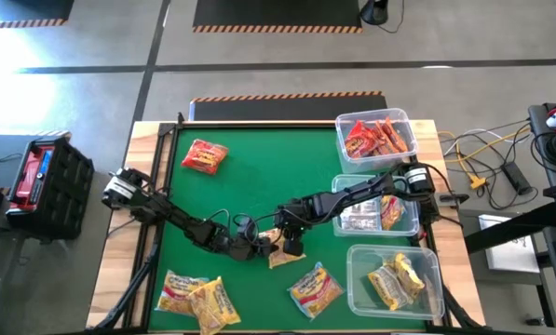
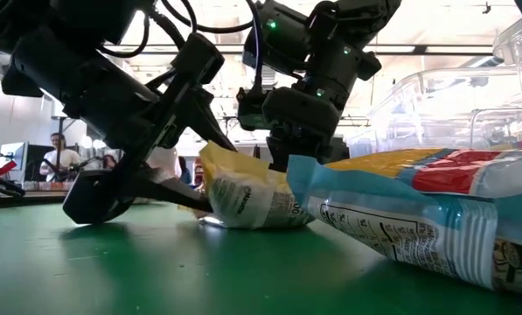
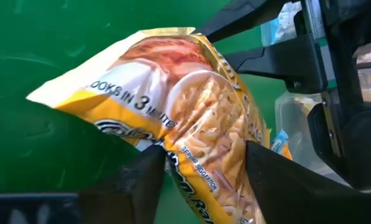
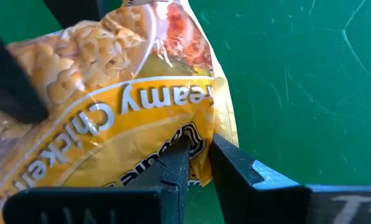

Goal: Sort Maruchan noodles
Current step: Put the bottom right yellow noodle pack into the bottom transparent bin

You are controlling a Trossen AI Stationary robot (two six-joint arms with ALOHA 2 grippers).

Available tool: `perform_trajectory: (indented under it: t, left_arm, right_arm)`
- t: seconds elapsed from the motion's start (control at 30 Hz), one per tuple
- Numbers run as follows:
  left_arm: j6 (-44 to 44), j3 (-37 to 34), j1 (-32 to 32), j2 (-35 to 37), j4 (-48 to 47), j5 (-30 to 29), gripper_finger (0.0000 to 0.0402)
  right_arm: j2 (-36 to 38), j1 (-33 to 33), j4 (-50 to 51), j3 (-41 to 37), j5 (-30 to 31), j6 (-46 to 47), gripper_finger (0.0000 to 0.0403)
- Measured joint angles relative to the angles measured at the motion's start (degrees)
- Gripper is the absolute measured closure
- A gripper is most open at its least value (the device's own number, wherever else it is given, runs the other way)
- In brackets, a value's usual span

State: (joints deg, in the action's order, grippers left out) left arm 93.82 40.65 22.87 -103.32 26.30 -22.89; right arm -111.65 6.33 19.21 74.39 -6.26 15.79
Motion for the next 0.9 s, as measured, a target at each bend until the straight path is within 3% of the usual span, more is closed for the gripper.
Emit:
perform_trajectory:
  t: [0.2,0.47,0.73,0.9]
  left_arm:
    - [0.40,-0.49,-0.11,0.08,0.55,0.94,0.0268]
    - [-0.89,-0.90,0.22,0.45,0.57,2.62,0.0310]
    - [-5.85,-3.39,0.24,4.03,-0.21,2.88,0.0337]
    - [-6.51,-5.64,0.26,4.82,2.46,4.29,0.0365]
  right_arm:
    - [2.07,-0.05,3.72,-0.04,-0.41,0.51,0.0344]
    - [8.64,-1.27,11.56,-0.04,-0.61,4.91,0.0344]
    - [12.59,-1.20,12.51,0.02,-10.37,10.11,0.0332]
    - [12.30,-1.06,12.42,0.02,-10.80,11.68,0.0317]
